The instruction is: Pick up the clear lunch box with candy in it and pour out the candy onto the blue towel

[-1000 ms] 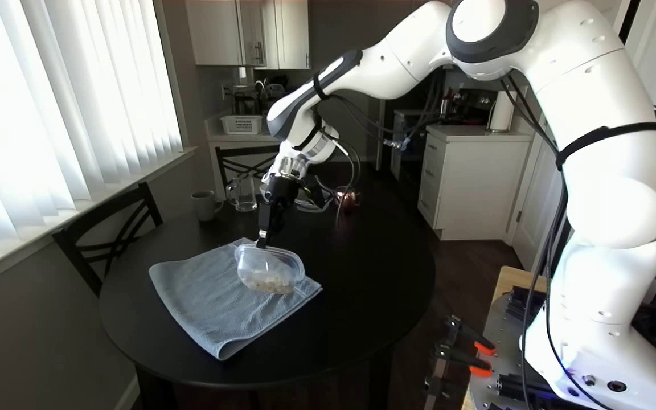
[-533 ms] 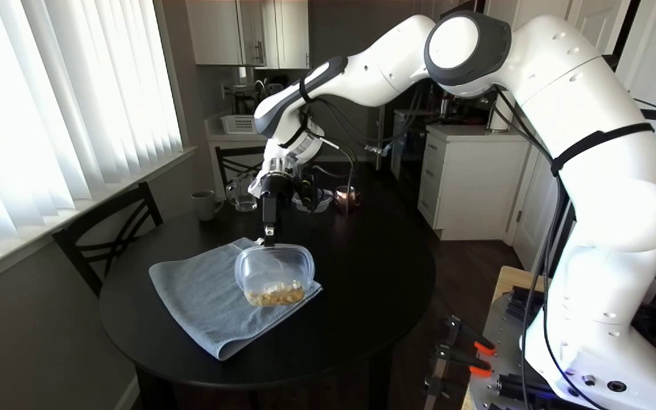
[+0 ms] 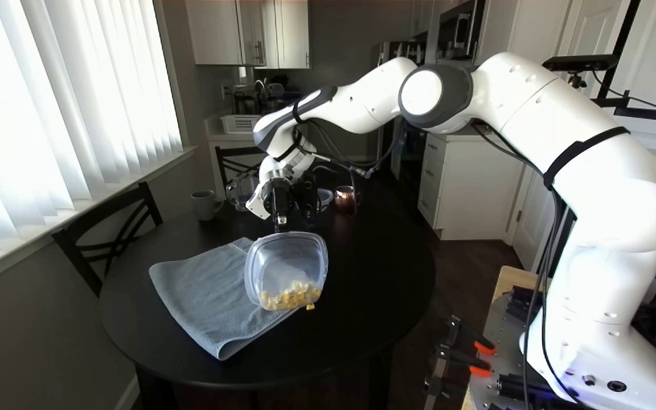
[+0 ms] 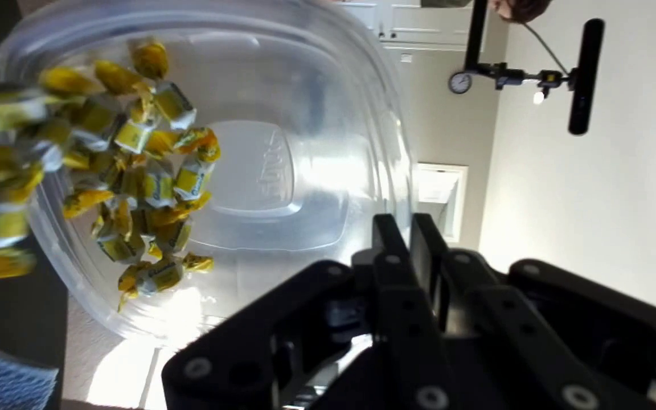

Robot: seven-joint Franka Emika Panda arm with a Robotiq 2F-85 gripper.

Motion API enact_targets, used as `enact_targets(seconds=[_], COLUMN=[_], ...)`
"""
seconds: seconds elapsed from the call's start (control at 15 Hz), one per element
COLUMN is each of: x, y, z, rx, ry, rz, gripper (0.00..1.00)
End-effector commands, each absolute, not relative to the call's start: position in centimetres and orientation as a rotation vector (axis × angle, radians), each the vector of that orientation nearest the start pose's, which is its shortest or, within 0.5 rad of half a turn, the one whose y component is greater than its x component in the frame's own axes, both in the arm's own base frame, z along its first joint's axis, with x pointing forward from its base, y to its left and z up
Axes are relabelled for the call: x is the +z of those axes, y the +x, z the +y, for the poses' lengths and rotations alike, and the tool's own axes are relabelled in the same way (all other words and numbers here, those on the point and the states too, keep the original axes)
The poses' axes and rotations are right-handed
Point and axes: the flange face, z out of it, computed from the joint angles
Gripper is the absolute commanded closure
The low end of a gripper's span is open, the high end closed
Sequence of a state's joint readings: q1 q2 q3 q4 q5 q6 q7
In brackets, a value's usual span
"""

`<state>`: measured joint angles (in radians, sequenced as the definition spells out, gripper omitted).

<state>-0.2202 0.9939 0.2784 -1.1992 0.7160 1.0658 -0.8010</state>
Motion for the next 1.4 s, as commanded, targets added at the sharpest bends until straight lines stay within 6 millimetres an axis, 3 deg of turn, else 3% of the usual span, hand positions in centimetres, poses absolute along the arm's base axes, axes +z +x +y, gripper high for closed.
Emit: enact_targets(seconds=[0.0,0.53,1.2,1.27,1.33], x=[19.5,16.2,15.6,15.3,15.3], y=[64.4,65.2,66.3,66.0,66.0], z=[8.4,10.6,9.3,9.6,9.4], rx=[0.672,0.716,0.687,0.673,0.672], ry=[-1.398,-1.252,-1.314,-1.306,-1.309], rz=[-0.663,-0.516,-0.483,-0.507,-0.506], gripper=[0.98,0.98,0.98,0.90,0.90])
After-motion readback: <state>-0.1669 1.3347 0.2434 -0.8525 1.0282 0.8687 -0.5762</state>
